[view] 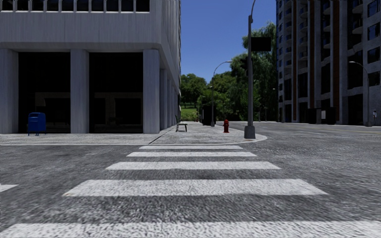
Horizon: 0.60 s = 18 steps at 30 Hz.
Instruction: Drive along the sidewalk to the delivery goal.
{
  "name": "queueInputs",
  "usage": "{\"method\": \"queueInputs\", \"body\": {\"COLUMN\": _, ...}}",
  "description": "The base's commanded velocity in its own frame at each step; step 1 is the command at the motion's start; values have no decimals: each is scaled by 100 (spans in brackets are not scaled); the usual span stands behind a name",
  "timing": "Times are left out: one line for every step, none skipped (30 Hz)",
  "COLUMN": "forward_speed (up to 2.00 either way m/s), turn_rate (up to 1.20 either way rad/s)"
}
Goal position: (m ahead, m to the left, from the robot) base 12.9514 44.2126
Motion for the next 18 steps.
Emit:
{"method": "queueInputs", "body": {"forward_speed": 200, "turn_rate": 0}}
{"method": "queueInputs", "body": {"forward_speed": 200, "turn_rate": 0}}
{"method": "queueInputs", "body": {"forward_speed": 200, "turn_rate": 0}}
{"method": "queueInputs", "body": {"forward_speed": 200, "turn_rate": 0}}
{"method": "queueInputs", "body": {"forward_speed": 200, "turn_rate": 0}}
{"method": "queueInputs", "body": {"forward_speed": 200, "turn_rate": 0}}
{"method": "queueInputs", "body": {"forward_speed": 200, "turn_rate": 0}}
{"method": "queueInputs", "body": {"forward_speed": 200, "turn_rate": 0}}
{"method": "queueInputs", "body": {"forward_speed": 200, "turn_rate": 0}}
{"method": "queueInputs", "body": {"forward_speed": 200, "turn_rate": 0}}
{"method": "queueInputs", "body": {"forward_speed": 200, "turn_rate": 0}}
{"method": "queueInputs", "body": {"forward_speed": 200, "turn_rate": 0}}
{"method": "queueInputs", "body": {"forward_speed": 200, "turn_rate": 0}}
{"method": "queueInputs", "body": {"forward_speed": 200, "turn_rate": 0}}
{"method": "queueInputs", "body": {"forward_speed": 200, "turn_rate": 0}}
{"method": "queueInputs", "body": {"forward_speed": 200, "turn_rate": 0}}
{"method": "queueInputs", "body": {"forward_speed": 200, "turn_rate": 0}}
{"method": "queueInputs", "body": {"forward_speed": 200, "turn_rate": 0}}
